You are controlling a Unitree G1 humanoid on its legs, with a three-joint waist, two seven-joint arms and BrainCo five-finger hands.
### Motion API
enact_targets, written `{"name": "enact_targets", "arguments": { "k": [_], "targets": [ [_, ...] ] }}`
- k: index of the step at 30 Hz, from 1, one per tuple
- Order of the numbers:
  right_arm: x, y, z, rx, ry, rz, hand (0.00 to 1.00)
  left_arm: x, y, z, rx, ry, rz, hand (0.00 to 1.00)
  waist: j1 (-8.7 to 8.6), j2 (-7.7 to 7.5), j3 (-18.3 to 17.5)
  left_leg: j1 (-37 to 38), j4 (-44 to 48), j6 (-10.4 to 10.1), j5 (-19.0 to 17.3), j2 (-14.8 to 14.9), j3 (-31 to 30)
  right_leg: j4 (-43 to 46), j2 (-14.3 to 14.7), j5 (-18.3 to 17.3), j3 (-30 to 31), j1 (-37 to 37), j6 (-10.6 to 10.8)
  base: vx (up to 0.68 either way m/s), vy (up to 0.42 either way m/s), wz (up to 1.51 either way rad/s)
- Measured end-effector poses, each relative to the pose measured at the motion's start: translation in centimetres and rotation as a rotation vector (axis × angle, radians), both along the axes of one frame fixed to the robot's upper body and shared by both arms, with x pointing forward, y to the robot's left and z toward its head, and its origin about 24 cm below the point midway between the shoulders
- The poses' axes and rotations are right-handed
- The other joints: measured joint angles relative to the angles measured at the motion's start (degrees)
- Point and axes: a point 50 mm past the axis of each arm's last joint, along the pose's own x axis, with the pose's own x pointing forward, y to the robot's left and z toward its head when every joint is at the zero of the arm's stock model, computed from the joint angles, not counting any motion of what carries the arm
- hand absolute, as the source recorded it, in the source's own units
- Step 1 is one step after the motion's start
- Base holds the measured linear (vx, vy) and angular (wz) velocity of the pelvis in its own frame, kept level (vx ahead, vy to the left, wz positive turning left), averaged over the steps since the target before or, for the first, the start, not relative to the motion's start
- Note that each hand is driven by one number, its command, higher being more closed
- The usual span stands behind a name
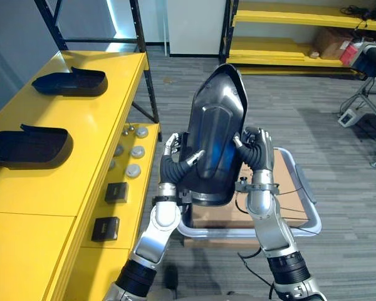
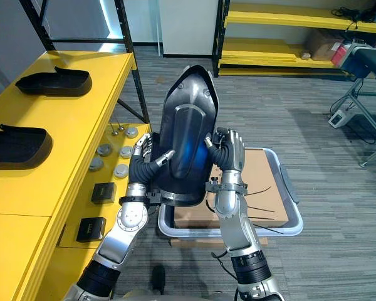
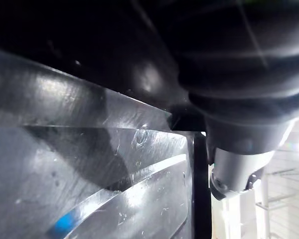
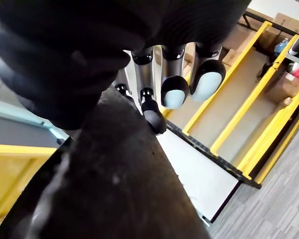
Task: Walk over and take plastic housings, then place them on the shelf
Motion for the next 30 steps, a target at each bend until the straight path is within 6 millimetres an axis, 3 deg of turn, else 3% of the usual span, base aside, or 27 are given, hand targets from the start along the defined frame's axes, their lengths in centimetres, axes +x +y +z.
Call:
{"name": "enact_targets", "arguments": {
  "k": [3,4,11,15,22,26,30],
  "targets": [
    [-0.2,0.3,0.1,-0.029,-0.016,0.03,1.0,-0.2,0.4,-0.6,-0.014,0.027,0.01,1.0,0.06,-0.01,-0.86,-0.04,0.06,0.0,0.0,0.02,0.0,0.01,0.04,0.01,0.01,-0.01,-0.01,0.0,0.0,0.0],
    [-0.4,0.4,0.8,-0.037,-0.043,0.047,0.0,-0.2,0.6,-0.6,-0.007,0.024,0.004,1.0,0.06,0.0,-0.88,-0.04,0.1,0.0,0.0,0.12,0.01,0.01,0.13,0.05,0.03,-0.03,-0.08,0.0,0.0,0.0],
    [-1.2,0.6,3.6,0.014,-0.179,0.171,0.0,-0.7,0.7,-1.4,0.007,0.053,-0.05,1.0,0.01,0.02,-0.93,0.04,-0.01,-0.01,0.0,0.47,0.42,0.03,0.42,0.25,0.45,-0.26,-0.34,-0.01,-0.003,-0.03],
    [-1.8,0.8,5.7,0.071,-0.273,0.273,0.0,-0.8,0.4,-0.8,0.008,0.023,-0.09,1.0,0.08,0.06,-0.95,0.04,-0.01,-0.15,0.09,0.87,0.63,0.0,0.81,0.42,0.93,-0.4,-0.58,-0.01,-0.008,-0.03],
    [-2.8,-0.3,7.6,0.215,-0.367,0.394,0.0,-1.0,0.8,-0.2,-0.022,-0.003,-0.072,1.0,-0.02,0.74,-1.61,0.05,-0.02,-0.16,0.1,0.91,1.32,-0.12,0.8,0.94,1.57,-0.64,-0.47,0.0,-0.002,-0.05],
    [-5.3,-6.5,11.2,0.403,-0.683,0.208,0.0,-1.9,4.1,-2.7,-0.02,0.117,0.116,1.0,-0.33,0.92,-1.71,0.05,-0.03,-0.16,0.09,0.95,1.44,-0.22,0.79,0.94,1.52,-0.77,-0.46,0.0,0.0,0.0],
    [-6.8,-11.5,10.5,0.504,-0.758,0.005,0.0,-2.7,6.3,-3.8,-0.024,0.172,0.246,1.0,-0.48,0.95,-1.74,0.01,-0.04,-0.16,0.1,0.9,1.46,-0.47,0.76,0.75,1.43,-0.72,-0.8,0.0,0.0,0.0]
  ]
}}
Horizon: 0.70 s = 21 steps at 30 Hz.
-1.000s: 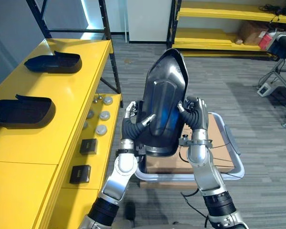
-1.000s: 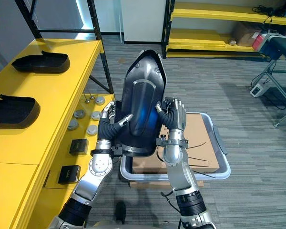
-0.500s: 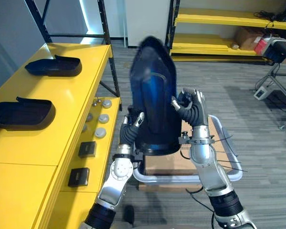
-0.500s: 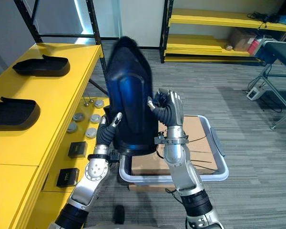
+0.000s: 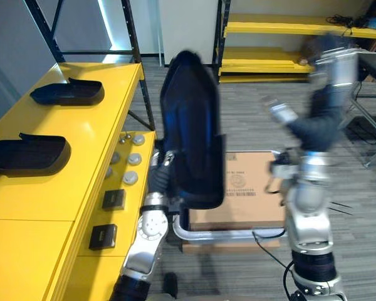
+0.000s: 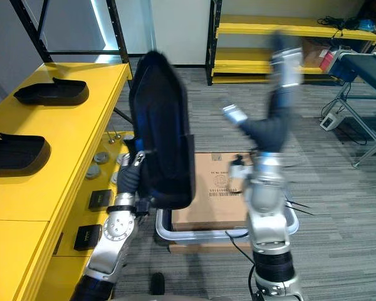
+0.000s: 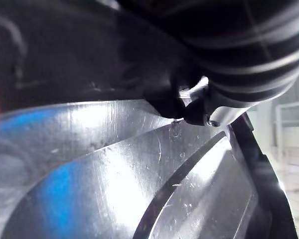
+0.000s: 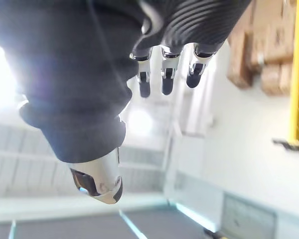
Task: Walk over and take plastic housings, then place them on the shelf
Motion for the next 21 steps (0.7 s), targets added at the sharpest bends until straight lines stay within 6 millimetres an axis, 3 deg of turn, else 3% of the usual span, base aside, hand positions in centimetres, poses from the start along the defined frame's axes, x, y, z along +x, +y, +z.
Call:
{"name": "enact_targets", "arguments": {
  "k": [4,7,9,10,11,12,15,18,21],
  "targets": [
    [-0.9,-4.5,-4.3,0.202,0.135,-0.109,0.0,-0.4,0.6,0.4,-0.014,-0.016,0.043,1.0,-0.35,0.03,-0.05,-0.23,0.0,0.0,0.0,-0.11,-0.17,-0.13,-0.07,0.0,-0.22,-0.05,-0.04,0.0,0.0,0.01],
    [-1.1,-7.1,-9.5,0.332,0.348,-0.188,0.0,-1.1,1.0,0.7,-0.021,-0.034,0.06,1.0,-1.32,0.19,-0.21,-0.65,0.0,-0.01,-0.01,-0.17,-0.54,-0.36,-0.06,0.01,-0.71,-0.14,-0.06,0.0,0.0,0.07],
    [-2.5,-9.0,-16.8,0.488,0.669,-0.259,0.0,-1.7,1.3,0.7,-0.021,-0.029,0.068,1.0,-1.4,0.46,-0.36,-0.81,0.01,-0.03,-0.02,-0.15,-0.66,-0.46,0.0,0.0,-0.95,-0.14,-0.06,0.0,0.0,0.04],
    [-2.8,-9.2,-17.7,0.507,0.708,-0.267,0.0,-1.7,1.3,0.6,-0.021,-0.027,0.066,1.0,-1.4,0.54,-0.42,-0.85,0.0,-0.03,-0.02,-0.15,-0.69,-0.48,0.0,0.0,-1.01,-0.14,-0.06,0.01,-0.003,0.06],
    [-4.1,-9.6,-20.9,0.585,0.845,-0.292,0.0,-2.0,1.3,0.5,-0.02,-0.02,0.062,1.0,-1.39,0.9,-0.64,-1.1,0.01,-0.04,-0.03,-0.17,-0.88,-0.48,0.01,0.01,-1.33,-0.16,-0.04,0.02,-0.012,0.08],
    [-5.5,-9.6,-24.1,0.679,0.967,-0.305,0.0,-2.4,1.4,0.5,-0.021,-0.015,0.066,1.0,-1.41,1.15,-0.76,-1.22,0.02,-0.04,-0.03,-0.17,-1.01,-0.47,0.04,0.21,-1.46,-0.2,0.29,0.02,-0.012,0.08],
    [-9.7,-7.9,-30.4,0.878,1.221,-0.303,0.0,-3.3,1.5,0.6,-0.026,-0.017,0.054,1.0,-1.31,1.5,-0.96,-1.26,0.02,-0.11,-0.08,-0.08,-1.13,-0.38,0.13,0.12,-1.73,-0.11,0.2,0.02,-0.019,0.04],
    [-12.9,-4.7,-34.2,0.992,1.415,-0.223,0.0,-4.0,1.4,1.0,-0.04,-0.04,0.044,1.0,-1.27,1.53,-0.96,-1.18,0.01,-0.15,-0.12,0.01,-1.15,-0.07,0.15,-0.08,-1.93,0.02,0.17,0.0,-0.003,0.01],
    [-14.6,-1.3,-36.6,0.994,1.615,-0.087,0.0,-4.6,1.3,1.3,-0.062,-0.053,0.037,1.0,-1.04,1.37,-0.87,-0.85,0.01,-0.57,-0.55,0.36,-1.14,0.91,0.01,-0.85,-2.59,0.37,0.32,-0.03,-0.011,0.12]
  ]
}}
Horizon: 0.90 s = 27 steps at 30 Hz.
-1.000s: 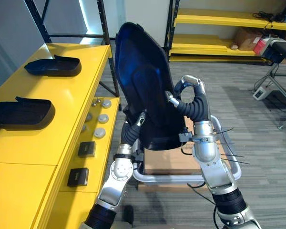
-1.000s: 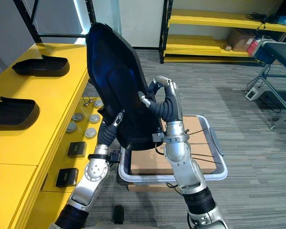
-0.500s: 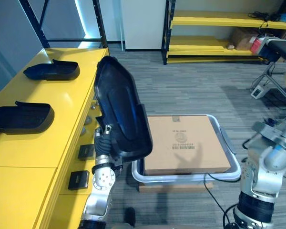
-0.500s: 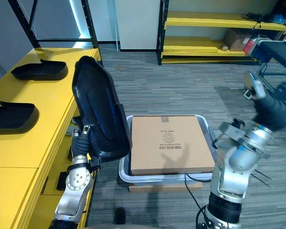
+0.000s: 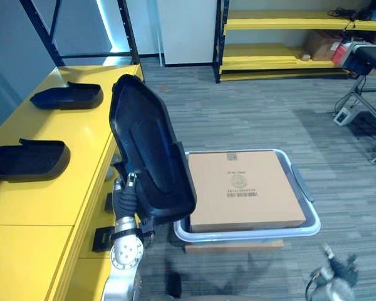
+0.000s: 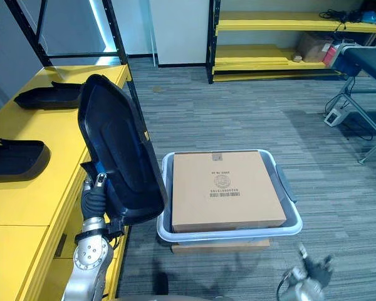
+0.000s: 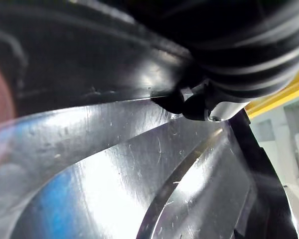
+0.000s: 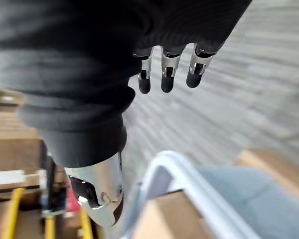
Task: Walk over and take plastic housings, then place them on the shelf
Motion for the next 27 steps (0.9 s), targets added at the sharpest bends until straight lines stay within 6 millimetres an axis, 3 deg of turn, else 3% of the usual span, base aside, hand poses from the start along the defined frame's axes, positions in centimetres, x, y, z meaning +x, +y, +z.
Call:
{"name": "enact_targets", "arguments": {
  "k": [6,11,13,14,15,16,17,20,21,23,25,27],
  "targets": [
    [0.6,3.2,-1.0,0.066,0.045,0.231,0.0,-1.0,0.0,-0.2,-0.037,0.006,0.008,1.0,1.76,-0.32,0.43,-0.45,0.01,0.17,-0.15,0.11,-1.7,1.84,0.0,-1.78,-2.92,1.2,0.53,-0.05,-0.02,0.27],
    [1.5,4.5,-0.9,0.069,0.036,0.343,0.0,-1.1,-0.9,1.0,-0.054,-0.045,-0.039,1.0,3.22,-0.74,2.24,-5.96,0.85,-0.64,0.57,-1.56,-6.53,10.69,-2.25,-6.77,-16.72,-0.11,0.4,-0.02,-0.044,1.46],
    [2.4,4.6,-0.8,0.062,0.014,0.359,0.0,-0.9,-1.2,1.4,-0.074,-0.069,-0.052,1.0,3.54,-0.07,3.44,-9.64,3.58,4.63,-3.23,-1.23,-0.07,12.12,-3.48,-7.5,-23.4,-0.13,0.13,-0.03,-0.029,1.83],
    [3.0,4.7,-0.7,0.059,0.003,0.373,0.0,-0.8,-1.2,1.6,-0.074,-0.079,-0.054,1.0,3.69,-1.02,4.49,-11.19,6.35,7.83,-5.77,0.11,10.0,11.69,-5.32,-7.47,-26.52,0.62,0.13,0.02,0.031,1.45],
    [3.6,4.9,-0.6,0.055,-0.003,0.397,0.0,-0.6,-1.3,1.7,-0.078,-0.088,-0.053,1.0,4.65,-0.33,4.6,-12.12,11.82,8.89,-7.01,4.44,22.55,12.77,-6.31,-7.64,-29.27,1.56,0.19,0.06,0.06,1.25],
    [3.7,5.0,-0.6,0.053,-0.006,0.409,0.0,-0.6,-1.3,1.8,-0.081,-0.092,-0.056,1.0,4.82,0.09,4.46,-11.94,14.69,9.5,-7.43,6.45,27.57,13.58,-6.68,-7.99,-30.46,2.08,0.7,0.13,0.08,1.3],
    [4.2,4.8,-0.3,0.032,-0.02,0.434,0.0,-0.4,-2.0,2.1,-0.097,-0.11,-0.082,1.0,4.44,1.38,4.11,-11.02,18.11,8.01,-7.18,8.09,34.01,16.87,-7.88,-9.36,-33.72,3.94,1.69,0.13,0.085,1.09],
    [5.2,4.9,-0.2,0.028,-0.033,0.442,0.0,0.2,-3.7,3.3,-0.133,-0.189,-0.172,1.0,4.67,1.68,3.58,-11.51,15.46,7.15,-8.68,3.44,30.6,16.14,-9.66,-9.36,-38.44,6.07,1.47,0.09,0.115,1.09],
    [5.7,5.5,-0.4,0.045,-0.029,0.442,0.0,0.7,-4.1,3.9,-0.127,-0.223,-0.212,1.0,3.72,0.12,3.91,-12.06,15.83,5.69,-11.73,1.96,31.32,12.13,-9.96,-9.28,-41.35,7.4,1.56,0.15,0.142,1.19],
    [6.4,6.1,-0.5,0.057,-0.027,0.462,0.0,1.2,-4.3,4.3,-0.13,-0.253,-0.235,1.0,4.12,0.49,3.8,-12.87,20.18,8.09,-11.13,2.18,29.19,11.53,-9.34,-8.56,-41.89,8.27,2.13,0.21,0.098,0.69],
    [7.0,6.4,-0.3,0.053,-0.034,0.488,0.0,1.9,-4.4,4.0,-0.138,-0.245,-0.238,1.0,3.75,0.26,3.96,-12.98,21.18,9.15,-12.09,1.23,28.11,10.8,-9.21,-5.55,-41.06,9.03,0.95,0.21,0.105,0.4],
    [7.2,6.5,-0.2,0.05,-0.037,0.492,0.0,2.2,-4.2,3.6,-0.132,-0.226,-0.233,1.0,3.43,-0.3,4.24,-12.96,23.72,9.41,-14.8,0.67,26.93,13.85,-10.87,-4.28,-40.78,9.76,-0.06,0.2,0.13,0.3]
  ]
}}
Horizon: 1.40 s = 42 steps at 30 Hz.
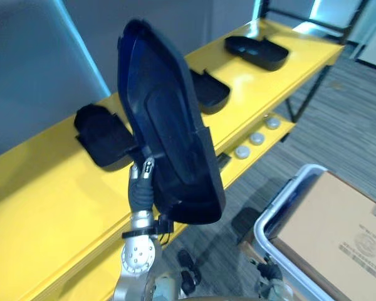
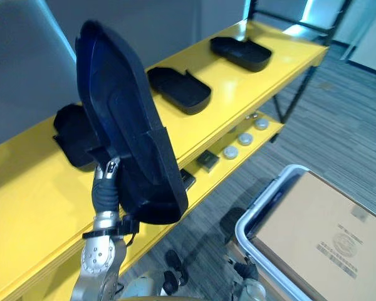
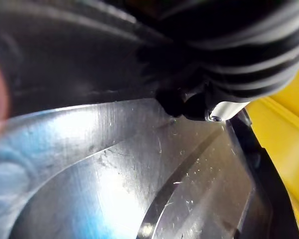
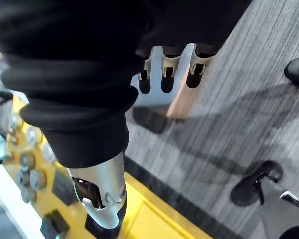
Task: Walk over and take plastic housings, then place them on the shelf
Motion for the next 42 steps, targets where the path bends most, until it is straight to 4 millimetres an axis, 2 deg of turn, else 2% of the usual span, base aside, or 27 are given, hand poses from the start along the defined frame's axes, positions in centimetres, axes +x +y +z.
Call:
{"name": "enact_targets", "arguments": {
  "k": [1,2,3,5,6,7,8,9,11,12,13,14,15,16,18,21,25,31,34,35,37,38,39,41,42],
  "targets": [
    [0.1,-0.2,0.1,-0.005,-0.003,-0.002,0.0,0.0,0.0,-0.3,0.007,0.015,-0.003,1.0,-0.31,-0.26,0.23,0.35,1.16,0.09,-2.16,-0.38,-1.08,5.33,-2.22,0.61,2.2,-0.76,-2.87,0.2,0.163,0.26],
    [0.2,-0.5,0.2,-0.013,-0.006,-0.007,0.0,0.1,-0.1,-0.6,0.011,0.029,-0.009,1.0,-0.62,-0.23,0.52,1.61,1.13,-0.34,-3.83,-0.9,-2.53,13.58,-4.76,2.43,9.04,-3.79,-9.32,0.26,0.199,0.48],
    [0.3,-0.7,0.2,-0.019,-0.012,-0.01,0.0,0.1,-0.2,-0.8,0.023,0.035,-0.021,1.0,-1.8,-0.11,0.78,3.04,0.07,-1.35,-4.3,-1.47,-4.25,19.93,-4.56,1.48,19.09,-8.21,-9.46,0.23,0.159,0.51],
    [0.8,-0.6,0.4,-0.019,-0.025,-0.004,0.0,0.6,-0.2,-1.2,0.044,0.052,-0.023,1.0,-1.93,-0.07,0.85,6.12,-3.64,-2.32,-3.65,-1.94,-6.16,21.78,-0.52,-3.98,29.52,-14.96,-6.18,0.22,0.128,0.43],
    [1.2,-0.6,0.5,-0.019,-0.033,0.0,0.0,0.6,0.0,-1.5,0.045,0.065,-0.013,1.0,-2.04,0.37,1.1,7.74,-5.0,-2.3,-3.43,-2.32,-6.86,21.18,0.81,-5.33,32.31,-17.82,-5.95,0.29,0.144,0.52],
    [1.1,-0.6,0.5,-0.021,-0.035,0.004,0.0,0.6,0.0,-1.7,0.045,0.072,-0.005,1.0,-2.52,0.38,1.15,9.5,-5.43,-1.67,-3.03,-3.16,-8.07,18.92,2.93,-6.39,36.34,-21.87,-4.64,0.24,0.09,0.5],
    [1.1,-0.6,0.5,-0.021,-0.036,0.005,0.0,0.6,0.0,-1.7,0.044,0.072,-0.005,1.0,-2.68,0.29,1.09,9.69,-5.43,-1.66,-3.04,-3.46,-8.61,18.41,3.31,-6.63,37.34,-22.46,-4.26,0.3,0.065,0.92],
    [1.0,-0.5,0.5,-0.021,-0.034,0.005,0.0,0.6,0.0,-1.7,0.044,0.072,-0.004,1.0,-3.69,0.42,1.23,10.63,-5.06,-1.67,-3.05,-4.39,-10.61,16.53,5.03,-7.01,41.9,-25.34,-3.56,0.22,0.003,0.88],
    [1.1,-0.7,0.6,-0.026,-0.041,0.003,0.0,0.5,0.1,-1.9,0.044,0.08,-0.001,1.0,-3.81,0.64,1.9,12.69,-4.86,-2.04,-3.27,-5.22,-13.1,14.71,7.51,-6.61,48.43,-28.27,-2.7,0.27,-0.02,1.14],
    [0.9,-0.7,0.6,-0.025,-0.036,0.002,0.0,0.4,0.1,-1.9,0.043,0.085,0.002,1.0,-3.64,-0.09,2.1,14.27,-4.89,-2.88,-3.84,-5.74,-14.36,13.82,8.16,-5.65,50.98,-29.04,-1.69,0.25,-0.042,1.09],
    [0.7,-0.6,0.5,-0.024,-0.035,0.003,0.0,0.3,0.1,-2.0,0.042,0.087,0.005,1.0,-3.47,-0.63,2.01,14.94,-4.88,-3.27,-4.42,-6.05,-14.89,13.35,8.11,-4.43,51.37,-29.31,-1.28,0.25,-0.086,1.17],
    [0.6,-0.3,0.6,-0.02,-0.039,0.018,0.0,-0.1,0.5,-1.9,0.04,0.085,0.021,1.0,-3.3,-2.12,2.08,16.08,-4.71,-2.26,-6.01,-6.45,-15.31,12.64,7.69,-0.49,50.62,-29.33,-1.65,0.24,-0.147,0.92],
    [0.4,-0.1,0.6,-0.02,-0.038,0.032,0.0,-0.6,1.0,-2.0,0.032,0.096,0.047,1.0,-1.95,-3.41,2.02,16.64,-3.24,-3.21,-7.45,-6.59,-16.15,12.52,7.31,0.39,49.53,-28.98,-1.67,0.28,-0.21,0.66],
    [0.4,-0.2,0.6,-0.023,-0.039,0.032,0.0,-0.8,1.2,-2.3,0.024,0.109,0.065,1.0,-1.22,-3.06,1.87,16.45,-2.4,-4.0,-8.01,-5.8,-16.34,11.93,7.72,-0.07,49.22,-28.25,-1.39,0.25,-0.242,0.27],
    [0.8,-0.5,1.0,-0.034,-0.066,0.03,0.0,-1.4,1.6,-2.4,0.001,0.123,0.101,1.0,-0.47,-2.09,1.06,14.48,-0.81,-5.76,-8.75,-3.36,-18.23,7.97,9.75,-1.09,45.48,-26.69,-2.34,0.2,-0.224,0.24],
    [0.6,-1.0,1.0,-0.047,-0.063,0.022,0.0,-1.4,1.2,-2.5,-0.037,0.127,0.112,1.0,-0.4,-1.85,1.07,13.7,-1.39,-7.93,-8.0,-1.74,-21.71,5.22,11.02,-0.94,41.39,-24.73,-3.23,0.16,-0.19,0.49],
    [0.1,-1.3,0.9,-0.054,-0.052,0.014,0.0,-1.3,1.1,-2.4,-0.05,0.127,0.108,1.0,-0.1,-1.95,0.89,15.74,-4.14,-10.51,-6.24,-1.31,-22.82,2.48,11.57,-0.93,38.82,-21.48,-3.79,0.12,-0.093,0.29],
    [-1.1,-0.5,0.1,-0.032,-0.003,0.017,0.0,-1.3,0.6,-2.5,-0.047,0.131,0.089,1.0,0.93,-2.03,0.62,16.51,-5.06,-11.06,-4.64,-1.49,-25.69,-1.38,11.83,-0.41,35.09,-16.93,-4.5,0.07,-0.041,0.33],
    [-1.6,-0.6,-0.1,-0.033,0.016,0.013,0.0,-1.1,0.7,-2.3,-0.042,0.119,0.086,1.0,1.02,-2.27,0.5,15.23,-4.71,-12.44,-3.01,-2.6,-28.83,-2.4,10.55,-0.27,31.0,-15.43,-4.69,0.01,-0.018,0.83],
    [-1.5,-0.9,-0.1,-0.042,0.014,0.015,0.0,-1.0,0.9,-2.3,-0.041,0.115,0.096,1.0,1.13,-2.37,0.54,14.39,-4.44,-12.77,-1.87,-3.1,-27.82,-2.44,9.55,-0.23,29.26,-15.33,-4.75,-0.02,0.013,0.72],
    [-1.4,-1.2,-0.1,-0.053,0.02,0.021,0.0,-0.9,1.2,-2.1,-0.039,0.108,0.112,1.0,1.21,-2.51,0.73,12.46,-2.16,-12.36,-2.42,-2.52,-23.78,-2.22,8.6,-0.06,28.68,-15.36,-5.0,-0.06,0.075,0.54],
    [-1.3,-0.9,-0.2,-0.054,0.026,0.038,0.0,-0.8,1.4,-2.0,-0.033,0.101,0.125,1.0,1.07,-2.45,0.96,10.57,1.83,-9.33,-5.46,1.15,-17.23,-0.9,8.42,-0.04,28.18,-15.58,-5.1,-0.09,0.115,0.35],
    [-1.3,-1.1,-0.3,-0.069,0.036,0.044,0.0,-0.7,1.4,-1.8,-0.032,0.093,0.123,1.0,0.91,-2.2,0.75,9.42,5.85,-7.89,-6.39,5.87,-13.87,1.94,7.67,-0.05,27.9,-16.82,-5.12,-0.09,0.096,0.22],
    [-1.2,-1.6,-0.4,-0.095,0.055,0.056,0.0,-0.6,1.4,-1.8,-0.03,0.089,0.119,1.0,0.64,-2.72,0.88,7.59,12.38,-8.45,-6.94,11.85,-14.01,4.53,5.1,-0.06,28.41,-17.88,-5.08,-0.08,0.15,0.05],
    [-1.2,-2.1,-0.4,-0.108,0.059,0.058,0.0,-0.6,1.1,-1.7,-0.032,0.088,0.107,1.0,-0.27,-3.16,1.07,6.92,14.65,-8.85,-6.71,14.35,-16.53,5.44,3.3,0.01,28.89,-18.15,-4.96,-0.07,0.236,0.05]
  ]
}}
